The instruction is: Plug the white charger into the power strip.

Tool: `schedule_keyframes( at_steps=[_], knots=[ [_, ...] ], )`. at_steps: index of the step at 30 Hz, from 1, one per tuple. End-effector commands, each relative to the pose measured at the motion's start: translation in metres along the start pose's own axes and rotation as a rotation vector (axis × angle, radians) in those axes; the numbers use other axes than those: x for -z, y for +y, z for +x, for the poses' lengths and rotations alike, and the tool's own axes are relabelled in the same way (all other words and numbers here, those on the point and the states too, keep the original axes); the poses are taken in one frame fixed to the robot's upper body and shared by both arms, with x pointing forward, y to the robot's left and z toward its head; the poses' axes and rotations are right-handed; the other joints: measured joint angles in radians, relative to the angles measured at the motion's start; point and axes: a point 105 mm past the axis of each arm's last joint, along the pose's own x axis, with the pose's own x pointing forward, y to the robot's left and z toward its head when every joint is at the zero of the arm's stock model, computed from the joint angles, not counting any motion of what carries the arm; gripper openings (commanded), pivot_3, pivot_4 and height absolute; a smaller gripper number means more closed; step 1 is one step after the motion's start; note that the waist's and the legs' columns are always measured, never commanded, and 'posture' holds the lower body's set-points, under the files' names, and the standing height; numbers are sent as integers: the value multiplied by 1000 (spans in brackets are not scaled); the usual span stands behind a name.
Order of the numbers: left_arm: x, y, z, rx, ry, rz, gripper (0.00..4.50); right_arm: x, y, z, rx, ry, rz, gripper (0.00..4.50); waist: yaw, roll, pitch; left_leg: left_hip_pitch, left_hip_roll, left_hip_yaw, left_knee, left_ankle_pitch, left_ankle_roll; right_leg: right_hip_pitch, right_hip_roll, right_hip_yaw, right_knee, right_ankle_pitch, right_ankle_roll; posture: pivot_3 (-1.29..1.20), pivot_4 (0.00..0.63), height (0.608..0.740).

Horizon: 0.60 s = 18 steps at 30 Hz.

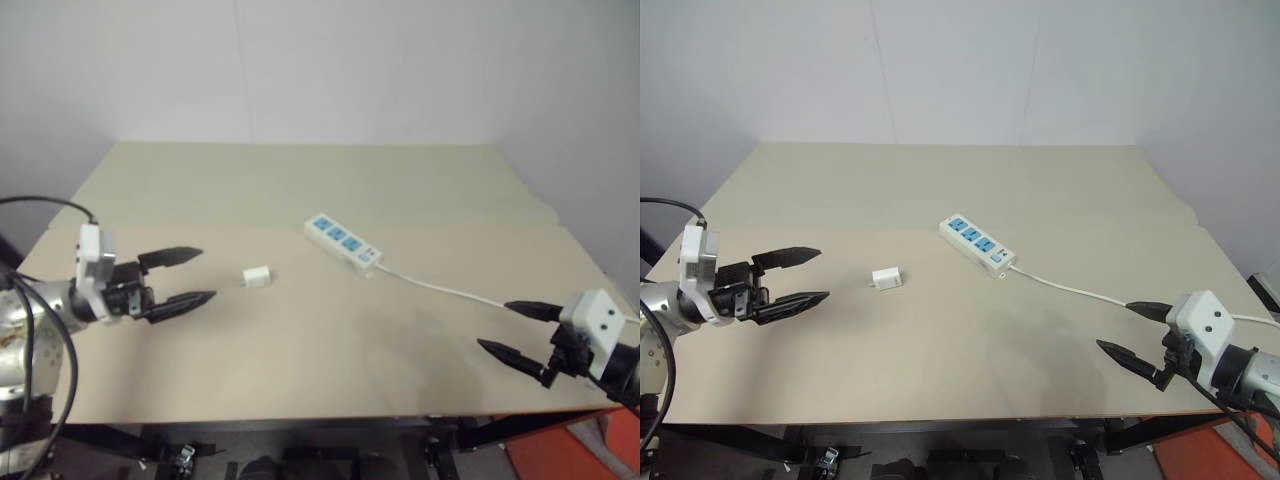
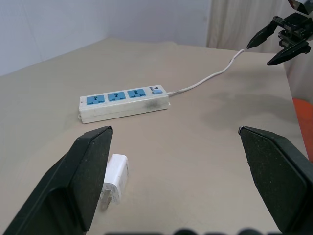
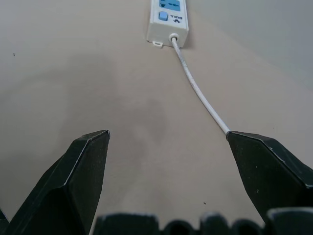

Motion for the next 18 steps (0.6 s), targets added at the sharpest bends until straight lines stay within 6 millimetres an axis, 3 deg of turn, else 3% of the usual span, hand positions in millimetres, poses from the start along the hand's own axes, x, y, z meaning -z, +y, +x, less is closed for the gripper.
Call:
schedule_keyframes(
  at_steps=[1,14,18],
  knots=[
    [-12,-2,3,16,-23,38,4500,-14,-6,-4,32,-32,-31,4483,0,0,0,0,0,0,0,0,0,0,0,0,0,0,0,0,150,740],
    [-13,-3,5,19,-13,39,4500,-13,-3,-1,28,-30,-13,4483,0,0,0,0,0,0,0,0,0,0,0,0,0,0,0,0,150,740],
    [-14,-4,11,37,-4,44,4500,-14,-4,12,18,-51,1,4483,-2,0,0,0,0,0,0,0,0,0,0,0,0,0,0,0,150,740]
  ],
)
